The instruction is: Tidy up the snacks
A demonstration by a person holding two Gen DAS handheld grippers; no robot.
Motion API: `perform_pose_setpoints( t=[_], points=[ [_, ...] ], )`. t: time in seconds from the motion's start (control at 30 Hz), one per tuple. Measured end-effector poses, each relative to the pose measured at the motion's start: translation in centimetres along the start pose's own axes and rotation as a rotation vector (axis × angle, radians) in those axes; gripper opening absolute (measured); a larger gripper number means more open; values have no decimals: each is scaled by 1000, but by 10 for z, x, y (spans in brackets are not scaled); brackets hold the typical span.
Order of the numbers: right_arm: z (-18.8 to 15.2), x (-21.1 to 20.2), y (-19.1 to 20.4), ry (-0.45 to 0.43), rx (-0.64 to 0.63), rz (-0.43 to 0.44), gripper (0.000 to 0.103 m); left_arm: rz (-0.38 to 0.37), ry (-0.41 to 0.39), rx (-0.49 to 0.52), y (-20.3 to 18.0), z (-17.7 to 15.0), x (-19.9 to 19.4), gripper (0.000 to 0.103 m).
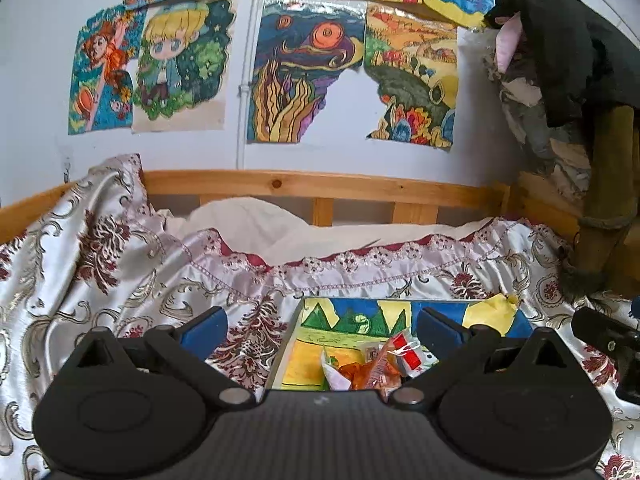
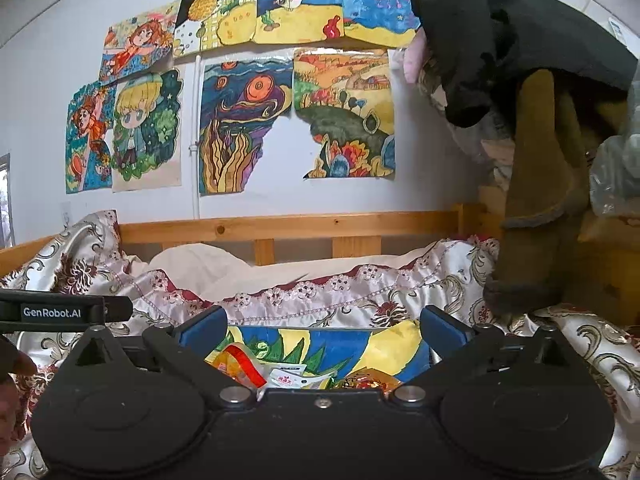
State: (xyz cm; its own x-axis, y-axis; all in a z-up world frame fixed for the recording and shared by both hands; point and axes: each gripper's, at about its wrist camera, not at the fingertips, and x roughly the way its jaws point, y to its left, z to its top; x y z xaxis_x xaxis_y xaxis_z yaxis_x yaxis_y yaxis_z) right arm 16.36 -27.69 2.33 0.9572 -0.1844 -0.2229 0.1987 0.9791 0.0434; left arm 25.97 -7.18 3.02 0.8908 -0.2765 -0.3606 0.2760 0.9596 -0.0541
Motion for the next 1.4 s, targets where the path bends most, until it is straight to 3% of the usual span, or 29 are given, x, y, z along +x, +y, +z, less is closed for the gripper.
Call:
perform_pose_setpoints(
  t=[0.63,1.03,1.4],
  points=[
    [-4,-57,-8,-28,19,0,102,63,-44,17,4,-14,-68,103],
    [-17,-95,-1,-5,-4,14,102,120,5,48,2,-34,-102,103],
    [-25,-124,4,12,-23,24,102,146,34,4,12,-49,-129,103]
  ],
)
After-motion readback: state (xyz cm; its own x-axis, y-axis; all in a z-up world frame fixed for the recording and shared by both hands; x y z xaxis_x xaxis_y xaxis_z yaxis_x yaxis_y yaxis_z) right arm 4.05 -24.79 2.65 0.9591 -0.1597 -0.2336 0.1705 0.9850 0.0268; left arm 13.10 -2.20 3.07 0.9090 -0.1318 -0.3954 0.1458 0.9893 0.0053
